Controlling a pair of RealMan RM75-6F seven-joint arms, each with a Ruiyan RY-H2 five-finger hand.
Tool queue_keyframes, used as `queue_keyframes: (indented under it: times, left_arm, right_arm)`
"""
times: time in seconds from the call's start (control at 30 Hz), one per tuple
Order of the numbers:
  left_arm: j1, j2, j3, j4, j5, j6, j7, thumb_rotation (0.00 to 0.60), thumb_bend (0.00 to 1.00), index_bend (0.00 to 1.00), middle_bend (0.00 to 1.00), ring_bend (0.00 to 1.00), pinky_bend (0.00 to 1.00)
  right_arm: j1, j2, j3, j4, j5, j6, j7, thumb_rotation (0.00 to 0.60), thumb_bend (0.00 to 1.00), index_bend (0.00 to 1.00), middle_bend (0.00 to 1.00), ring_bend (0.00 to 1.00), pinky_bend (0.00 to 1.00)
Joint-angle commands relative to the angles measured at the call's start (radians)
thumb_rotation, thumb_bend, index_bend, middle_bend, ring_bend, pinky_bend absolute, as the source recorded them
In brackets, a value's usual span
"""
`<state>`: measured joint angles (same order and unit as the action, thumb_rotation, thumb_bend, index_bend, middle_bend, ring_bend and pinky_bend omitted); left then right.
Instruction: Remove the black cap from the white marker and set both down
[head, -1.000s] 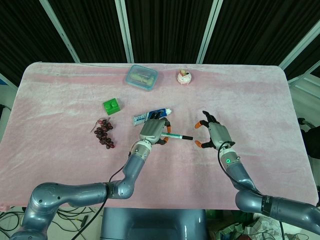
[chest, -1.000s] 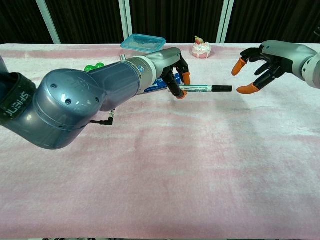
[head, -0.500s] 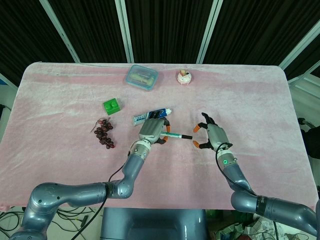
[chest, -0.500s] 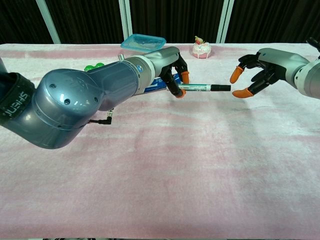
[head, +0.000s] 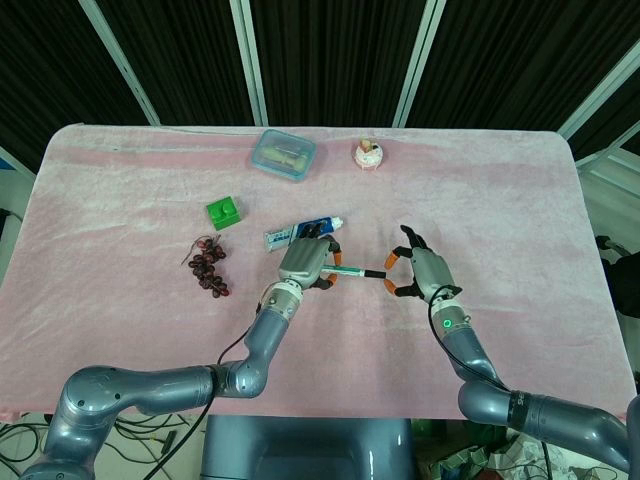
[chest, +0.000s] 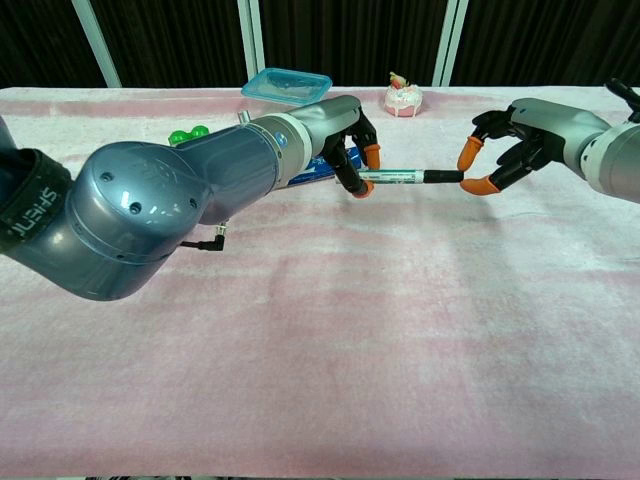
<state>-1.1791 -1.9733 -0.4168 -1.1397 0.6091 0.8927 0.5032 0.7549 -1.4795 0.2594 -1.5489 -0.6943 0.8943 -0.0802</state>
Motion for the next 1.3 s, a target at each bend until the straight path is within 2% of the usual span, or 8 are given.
queue_keyframes:
  times: [0.03, 0.6, 1.3]
  left_arm:
    - [0.000, -0.003, -0.002, 0.001, 0.002, 0.000, -0.005, 0.600, 0.50, 0.73, 0.32, 0.00, 0.00]
    - [0.003, -0.017, -0.001, 0.018, 0.026, 0.001, -0.024, 0.600, 0.50, 0.73, 0.32, 0.00, 0.00]
    - [0.007, -0.024, -0.003, 0.023, 0.028, 0.001, -0.012, 0.600, 0.50, 0.74, 0.33, 0.00, 0.00]
  right_arm:
    - [0.000, -0.004, 0.002, 0.001, 0.000, 0.000, 0.000, 0.600, 0.24, 0.54, 0.00, 0.05, 0.17]
    - [-0.001, -0.014, 0.009, 0.003, 0.002, -0.006, -0.006, 0.600, 0.25, 0.58, 0.00, 0.05, 0.17]
    - [-0.010, -0.018, 0.014, 0.005, 0.012, 0.000, -0.019, 0.600, 0.34, 0.72, 0.00, 0.05, 0.17]
